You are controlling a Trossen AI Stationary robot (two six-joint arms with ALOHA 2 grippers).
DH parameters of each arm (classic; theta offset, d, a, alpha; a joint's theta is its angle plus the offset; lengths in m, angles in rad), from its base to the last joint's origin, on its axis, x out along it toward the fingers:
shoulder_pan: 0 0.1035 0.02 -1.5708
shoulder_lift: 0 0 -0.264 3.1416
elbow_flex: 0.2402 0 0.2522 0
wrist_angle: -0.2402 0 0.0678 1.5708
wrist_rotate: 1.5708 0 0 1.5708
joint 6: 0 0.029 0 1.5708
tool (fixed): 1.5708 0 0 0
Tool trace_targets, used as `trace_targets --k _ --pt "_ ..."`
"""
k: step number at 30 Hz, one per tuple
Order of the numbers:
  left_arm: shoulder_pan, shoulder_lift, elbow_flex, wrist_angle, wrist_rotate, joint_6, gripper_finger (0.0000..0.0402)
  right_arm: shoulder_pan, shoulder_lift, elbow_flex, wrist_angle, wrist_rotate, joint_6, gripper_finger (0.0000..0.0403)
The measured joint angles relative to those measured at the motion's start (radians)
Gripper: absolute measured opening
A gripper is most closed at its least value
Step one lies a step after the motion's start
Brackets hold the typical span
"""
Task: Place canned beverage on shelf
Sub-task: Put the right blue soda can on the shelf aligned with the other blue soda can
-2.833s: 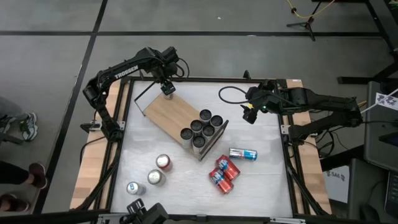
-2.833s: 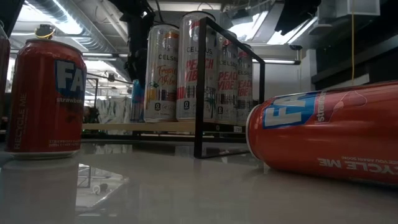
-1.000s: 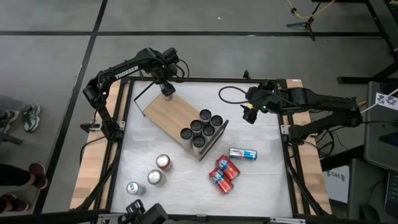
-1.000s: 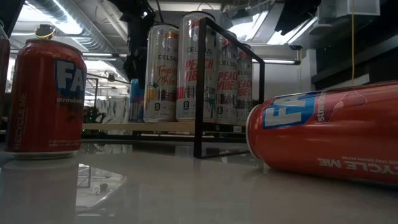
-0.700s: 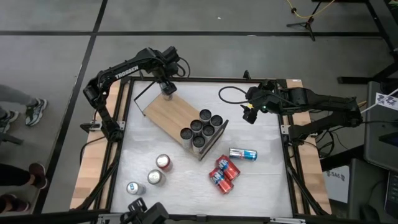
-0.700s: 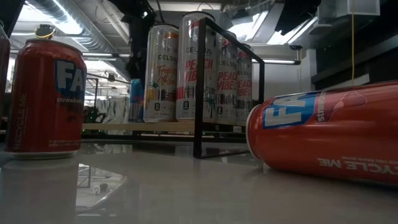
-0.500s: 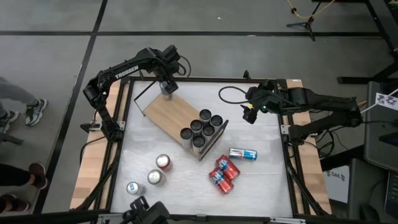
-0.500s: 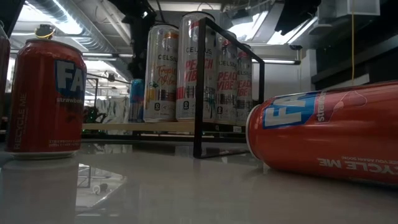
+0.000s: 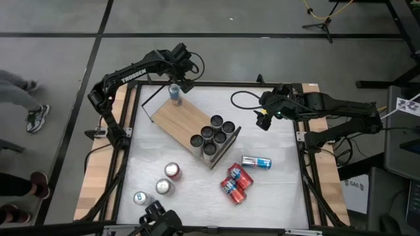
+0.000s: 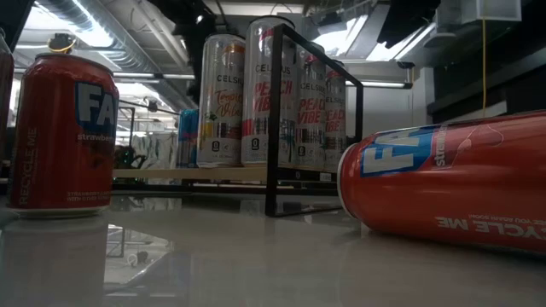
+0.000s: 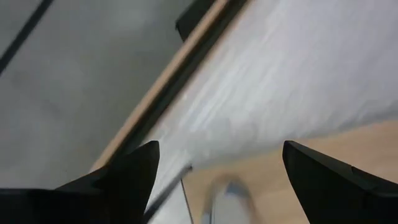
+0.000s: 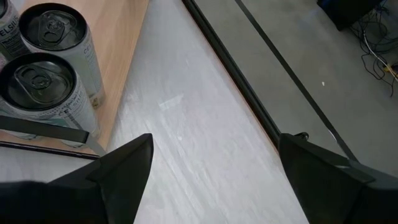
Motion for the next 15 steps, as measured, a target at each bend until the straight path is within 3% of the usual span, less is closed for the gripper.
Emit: trace_targets --k 8,15 --pt "-0.018 0.000 0.000 0.195 0.005 -0.025 0.0334 0.000 0.000 0.000 -0.004 -0.027 0.002 0.0342" --pt "-0.067 0.000 0.000 0.320 0.017 -0.025 0.0334 0.000 0.002 0.000 -0.026 -0.284 0.033 0.0342"
